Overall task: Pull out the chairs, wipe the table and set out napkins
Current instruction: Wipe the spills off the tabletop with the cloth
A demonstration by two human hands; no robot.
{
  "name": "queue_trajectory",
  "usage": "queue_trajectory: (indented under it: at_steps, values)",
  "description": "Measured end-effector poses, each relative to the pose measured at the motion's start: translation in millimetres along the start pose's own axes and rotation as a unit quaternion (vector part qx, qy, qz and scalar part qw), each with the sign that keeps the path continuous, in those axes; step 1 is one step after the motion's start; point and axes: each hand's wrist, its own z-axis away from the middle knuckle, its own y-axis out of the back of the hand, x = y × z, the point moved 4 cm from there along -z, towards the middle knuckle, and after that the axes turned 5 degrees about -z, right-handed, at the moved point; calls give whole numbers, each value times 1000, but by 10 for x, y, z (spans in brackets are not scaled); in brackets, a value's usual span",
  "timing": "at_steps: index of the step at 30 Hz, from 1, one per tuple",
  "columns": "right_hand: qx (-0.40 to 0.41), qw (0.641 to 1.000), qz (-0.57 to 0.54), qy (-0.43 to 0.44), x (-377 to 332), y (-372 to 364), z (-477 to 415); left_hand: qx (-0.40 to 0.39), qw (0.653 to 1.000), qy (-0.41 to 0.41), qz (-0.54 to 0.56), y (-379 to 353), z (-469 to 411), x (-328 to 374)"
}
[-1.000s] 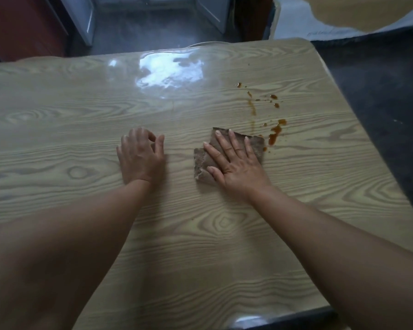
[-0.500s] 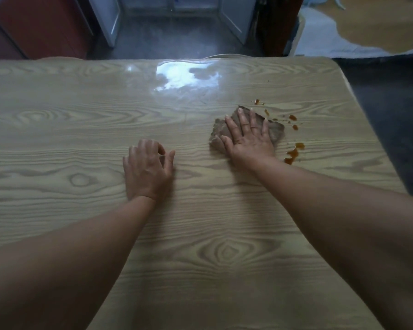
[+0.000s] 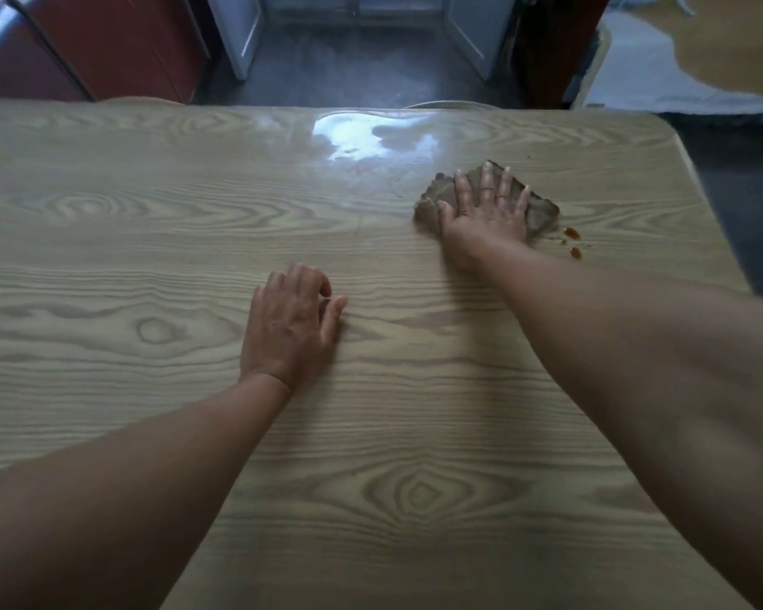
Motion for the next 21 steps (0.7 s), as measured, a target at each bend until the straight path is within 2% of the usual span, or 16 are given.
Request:
queue_trajectory:
  at_steps: [6, 12, 15, 19, 21]
  values:
    - [7, 997, -29, -76, 251, -32, 213, 12, 1000, 0, 1, 1, -3, -9]
    - [25, 999, -18, 13, 327, -194, 890, 26, 999, 5, 31, 14, 13, -14]
    - [27, 998, -18, 55, 280, -290, 1272, 18, 1000, 3, 9, 24, 30, 35]
    - [20, 995, -17, 100, 207, -422, 1646, -3, 997, 60, -38, 12, 49, 72]
    - [12, 995, -8, 103, 225, -470, 1802, -42, 994, 90, -35, -16, 54, 231]
